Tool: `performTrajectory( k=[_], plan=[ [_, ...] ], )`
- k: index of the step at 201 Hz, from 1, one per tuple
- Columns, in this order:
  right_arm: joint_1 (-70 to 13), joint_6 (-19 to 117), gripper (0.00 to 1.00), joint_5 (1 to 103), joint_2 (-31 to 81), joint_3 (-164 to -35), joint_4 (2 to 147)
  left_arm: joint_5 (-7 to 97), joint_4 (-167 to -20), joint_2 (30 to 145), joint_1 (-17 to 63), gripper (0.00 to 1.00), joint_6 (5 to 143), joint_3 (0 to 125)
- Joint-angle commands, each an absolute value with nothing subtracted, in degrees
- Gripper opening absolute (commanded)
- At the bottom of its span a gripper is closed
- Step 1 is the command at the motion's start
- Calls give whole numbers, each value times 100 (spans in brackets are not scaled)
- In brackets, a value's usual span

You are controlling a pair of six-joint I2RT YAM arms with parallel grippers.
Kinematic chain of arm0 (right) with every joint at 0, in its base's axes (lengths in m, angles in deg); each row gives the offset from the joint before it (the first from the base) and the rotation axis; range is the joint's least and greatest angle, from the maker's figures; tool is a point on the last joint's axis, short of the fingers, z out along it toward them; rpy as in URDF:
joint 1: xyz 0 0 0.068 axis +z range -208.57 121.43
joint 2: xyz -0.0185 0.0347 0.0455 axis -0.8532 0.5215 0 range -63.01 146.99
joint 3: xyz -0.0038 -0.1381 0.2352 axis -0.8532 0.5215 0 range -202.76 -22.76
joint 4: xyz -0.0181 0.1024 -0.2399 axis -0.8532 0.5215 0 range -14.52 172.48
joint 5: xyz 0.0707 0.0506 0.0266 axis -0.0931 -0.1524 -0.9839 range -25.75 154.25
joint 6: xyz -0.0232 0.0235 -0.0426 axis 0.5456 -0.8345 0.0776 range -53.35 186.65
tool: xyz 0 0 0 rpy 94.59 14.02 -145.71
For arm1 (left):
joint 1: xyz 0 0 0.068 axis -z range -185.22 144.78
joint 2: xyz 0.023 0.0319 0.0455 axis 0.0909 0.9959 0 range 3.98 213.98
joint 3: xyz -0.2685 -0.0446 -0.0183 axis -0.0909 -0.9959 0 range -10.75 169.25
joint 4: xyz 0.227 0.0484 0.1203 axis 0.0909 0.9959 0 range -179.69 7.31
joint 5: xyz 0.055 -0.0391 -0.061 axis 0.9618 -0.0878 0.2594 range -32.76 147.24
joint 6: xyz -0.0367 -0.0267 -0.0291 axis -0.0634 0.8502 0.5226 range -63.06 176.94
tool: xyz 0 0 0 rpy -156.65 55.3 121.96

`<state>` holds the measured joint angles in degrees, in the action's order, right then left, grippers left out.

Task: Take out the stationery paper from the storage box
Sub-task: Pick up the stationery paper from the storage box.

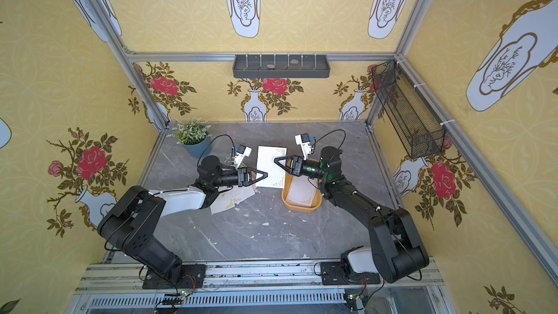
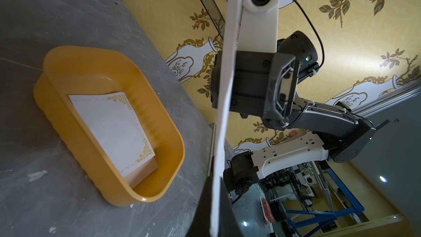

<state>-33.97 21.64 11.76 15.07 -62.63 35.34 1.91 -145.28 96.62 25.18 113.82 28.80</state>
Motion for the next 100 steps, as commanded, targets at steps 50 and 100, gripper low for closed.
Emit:
performTrajectory(
  k=[50, 100],
  plan=[
    [-3396, 2244, 39, 1222, 1589, -6467, 3363, 450, -13331, 9053, 2537, 0, 10426, 2776],
    [-3398, 2095, 21, 1082, 1741, -6547, 3005, 539, -13028, 8923, 2572, 0, 10183, 2765]
  ],
)
